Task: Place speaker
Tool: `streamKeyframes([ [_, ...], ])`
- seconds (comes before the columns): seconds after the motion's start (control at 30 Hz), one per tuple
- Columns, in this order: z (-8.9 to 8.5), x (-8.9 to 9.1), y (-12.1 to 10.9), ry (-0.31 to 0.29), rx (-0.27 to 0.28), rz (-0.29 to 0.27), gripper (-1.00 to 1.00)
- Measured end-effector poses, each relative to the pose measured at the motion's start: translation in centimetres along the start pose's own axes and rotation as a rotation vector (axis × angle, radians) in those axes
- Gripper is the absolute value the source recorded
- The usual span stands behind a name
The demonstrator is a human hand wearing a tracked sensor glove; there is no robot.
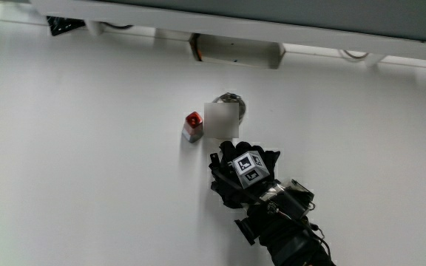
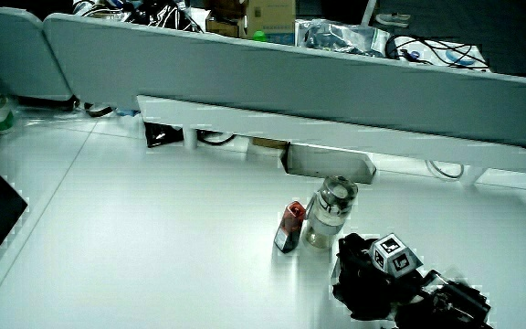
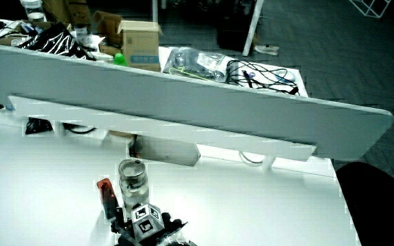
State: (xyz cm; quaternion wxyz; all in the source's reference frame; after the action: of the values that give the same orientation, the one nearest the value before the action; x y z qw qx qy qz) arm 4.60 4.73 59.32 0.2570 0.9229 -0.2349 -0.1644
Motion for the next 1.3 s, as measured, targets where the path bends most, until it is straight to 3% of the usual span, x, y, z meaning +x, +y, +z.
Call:
streamKeyframes([
  [0.17,-0.5,-1.5,1.2,-0.074,-0.049,0.044,0.0],
  [0.27,-1.4,-2.6,1.8,-0.072,-0.078,0.095,0.0],
  [0.4,-2.3,-3.2,2.4,-0.106,-0.121,0.089,0.0],
  [0.5,-1.9,-3.3,2.8,-0.119,-0.127,0.091,0.0],
  [0.53,-2.4,-3.5,3.2,-0.114,-0.155,0.103,0.0],
  [0.6,-2.2,-3.6,3.1,-0.117,-0.153,0.11,0.0],
  [0.67,-3.4,-3.8,3.5,-0.133,-0.196,0.111,0.0],
  [0.83,-3.8,-4.0,3.3,-0.174,-0.206,0.087,0.0],
  [0.93,-3.7,-4.5,3.4,-0.169,-0.224,0.099,0.0],
  [1.03,-4.5,-4.9,3.7,-0.146,-0.279,0.107,-0.21],
  [1.13,-4.6,-4.6,3.5,-0.149,-0.296,0.1,-0.43],
  [1.3,-4.9,-4.3,2.7,-0.08,-0.272,0.117,-0.79],
])
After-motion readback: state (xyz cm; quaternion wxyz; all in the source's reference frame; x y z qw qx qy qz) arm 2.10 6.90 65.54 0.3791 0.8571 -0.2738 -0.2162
